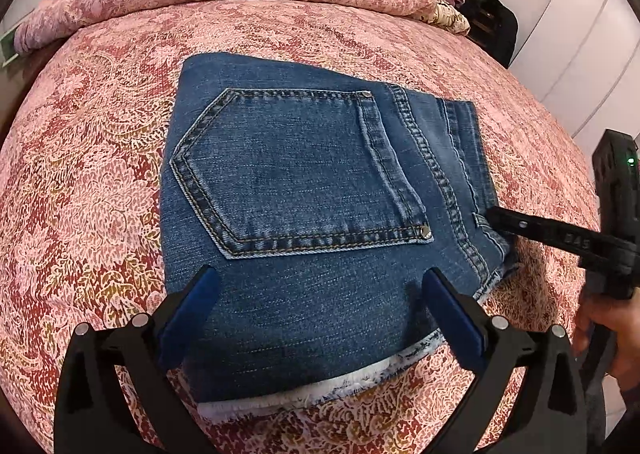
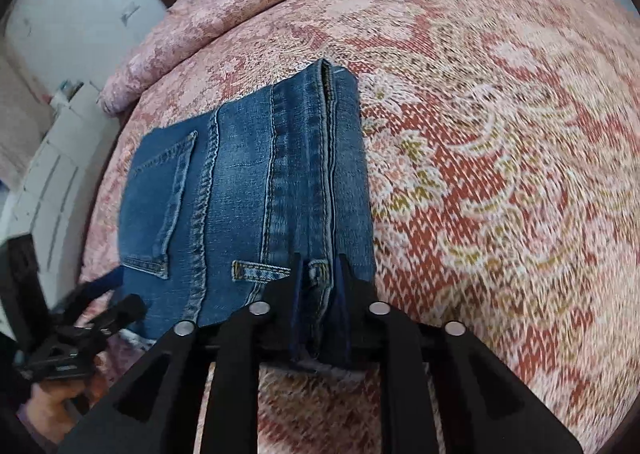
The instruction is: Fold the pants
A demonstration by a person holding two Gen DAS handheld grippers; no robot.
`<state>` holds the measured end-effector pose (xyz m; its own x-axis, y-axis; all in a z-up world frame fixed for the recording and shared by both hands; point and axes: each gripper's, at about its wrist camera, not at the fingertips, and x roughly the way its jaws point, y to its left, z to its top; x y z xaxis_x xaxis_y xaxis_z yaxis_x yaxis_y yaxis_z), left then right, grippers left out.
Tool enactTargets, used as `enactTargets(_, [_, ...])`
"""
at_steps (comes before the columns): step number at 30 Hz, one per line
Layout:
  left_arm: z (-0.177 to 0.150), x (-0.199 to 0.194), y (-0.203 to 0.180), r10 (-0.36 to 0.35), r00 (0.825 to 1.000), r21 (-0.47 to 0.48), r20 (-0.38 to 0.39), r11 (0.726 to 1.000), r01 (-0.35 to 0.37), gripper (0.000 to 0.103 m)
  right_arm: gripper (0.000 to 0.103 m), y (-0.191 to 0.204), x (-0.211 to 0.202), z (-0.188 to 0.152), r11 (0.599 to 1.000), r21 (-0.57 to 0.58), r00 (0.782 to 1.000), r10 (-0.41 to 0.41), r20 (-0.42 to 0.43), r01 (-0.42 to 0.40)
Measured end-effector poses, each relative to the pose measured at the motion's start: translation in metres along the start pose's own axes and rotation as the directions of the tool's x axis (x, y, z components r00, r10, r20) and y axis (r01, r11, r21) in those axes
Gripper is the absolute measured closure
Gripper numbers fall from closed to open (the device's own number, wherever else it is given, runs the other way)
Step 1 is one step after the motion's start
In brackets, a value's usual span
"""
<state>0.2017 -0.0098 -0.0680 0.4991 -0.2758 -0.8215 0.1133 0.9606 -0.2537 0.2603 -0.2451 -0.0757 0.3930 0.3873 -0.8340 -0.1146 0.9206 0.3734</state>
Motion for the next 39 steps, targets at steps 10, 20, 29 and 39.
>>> enactTargets(10, [-0.01, -0.017, -0.003, 0.027, 1.0, -0.005, -0.012, 1.0, -0.027, 0.003, 0.06, 0.008, -0.037, -0.055, 0.999, -0.026, 0.997, -0.021, -0.071, 0.019])
enactTargets(20, [-0.054, -0.074, -0.028, 0.117, 0.993, 0.07, 0.028, 0.99, -0.119, 0.003, 0.044, 0.05, -0.064, -0.123, 0.997, -0.081, 0.999, 0.016, -0.037, -0.019])
enactTargets(29, [-0.079, -0.121, -0.058, 0.131, 0.98, 0.099, 0.152, 0.984, -0.147, 0.003, 0.043, 0.077, -0.1, -0.145, 0.987, -0.159, 0.995, -0.016, 0.099, 0.031])
enactTargets(39, [-0.092, -0.147, -0.078, 0.121, 0.928, 0.135, 0.353, 0.975, -0.179, 0.002, 0.043, 0.08, -0.144, -0.146, 0.974, -0.187, 0.924, -0.05, 0.378, 0.13])
